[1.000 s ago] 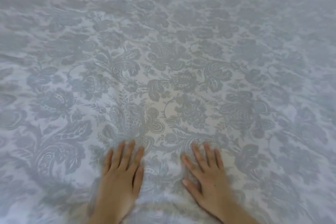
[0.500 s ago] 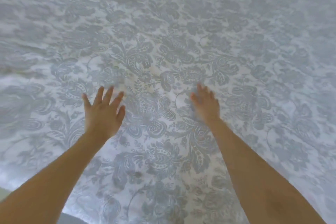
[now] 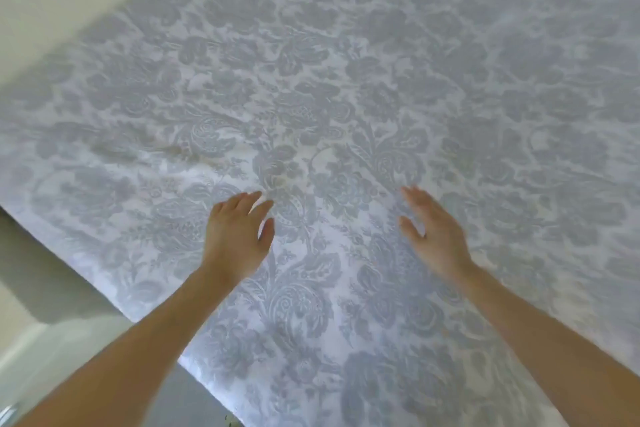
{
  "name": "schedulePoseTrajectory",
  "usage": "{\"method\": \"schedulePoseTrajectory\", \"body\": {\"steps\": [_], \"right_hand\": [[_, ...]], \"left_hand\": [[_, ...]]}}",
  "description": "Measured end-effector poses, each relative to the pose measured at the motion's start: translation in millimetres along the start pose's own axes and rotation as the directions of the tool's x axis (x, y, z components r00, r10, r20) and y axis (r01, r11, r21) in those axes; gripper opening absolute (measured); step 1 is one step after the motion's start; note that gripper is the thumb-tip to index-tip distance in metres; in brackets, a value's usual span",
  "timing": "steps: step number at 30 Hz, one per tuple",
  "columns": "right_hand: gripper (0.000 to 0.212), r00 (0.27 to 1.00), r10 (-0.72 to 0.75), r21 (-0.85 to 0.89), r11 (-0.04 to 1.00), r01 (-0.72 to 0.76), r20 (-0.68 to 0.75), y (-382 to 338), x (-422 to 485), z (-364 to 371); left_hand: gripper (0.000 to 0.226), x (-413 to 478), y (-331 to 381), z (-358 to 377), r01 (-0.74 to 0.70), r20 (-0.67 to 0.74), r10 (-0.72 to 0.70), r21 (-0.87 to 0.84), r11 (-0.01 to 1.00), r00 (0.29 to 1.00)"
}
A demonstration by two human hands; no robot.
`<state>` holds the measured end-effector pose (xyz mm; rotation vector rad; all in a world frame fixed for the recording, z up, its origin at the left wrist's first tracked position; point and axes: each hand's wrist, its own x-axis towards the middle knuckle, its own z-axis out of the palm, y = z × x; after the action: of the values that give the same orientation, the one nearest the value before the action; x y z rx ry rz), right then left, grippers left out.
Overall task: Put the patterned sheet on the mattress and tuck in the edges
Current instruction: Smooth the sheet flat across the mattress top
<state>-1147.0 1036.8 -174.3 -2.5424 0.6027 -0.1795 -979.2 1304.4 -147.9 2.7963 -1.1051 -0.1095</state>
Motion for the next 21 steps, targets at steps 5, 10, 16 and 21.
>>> {"method": "schedulePoseTrajectory", "body": {"steps": [5, 10, 16, 21], "right_hand": [[0.07, 0.778, 0.621, -0.045, 0.778, -0.627, -0.093, 39, 107, 17], [0.058, 0.995, 0.104, -0.291, 0.952, -0.099, 0.001, -140, 79, 165], [0.042, 0.7, -0.604, 0.099, 0.779, 0.619, 0.381, -231, 13, 176], [0.057, 0.996, 0.06, -0.075, 0.995, -0.066, -0.071, -150, 216, 105]], "left_hand": [[0.056, 89, -85, 22, 0.153, 0.103, -0.175, 0.194, 0.969, 0.979], [0.058, -38, -213, 46, 0.383, 0.129, -0.417, 0.224, 0.896, 0.9], [0.045, -42, -227, -19, 0.349, 0.102, -0.356, 0.082, 0.934, 0.929], [0.045, 124, -242, -34, 0.051, -0.119, -0.041, 0.086, 0.995, 0.992]]}}
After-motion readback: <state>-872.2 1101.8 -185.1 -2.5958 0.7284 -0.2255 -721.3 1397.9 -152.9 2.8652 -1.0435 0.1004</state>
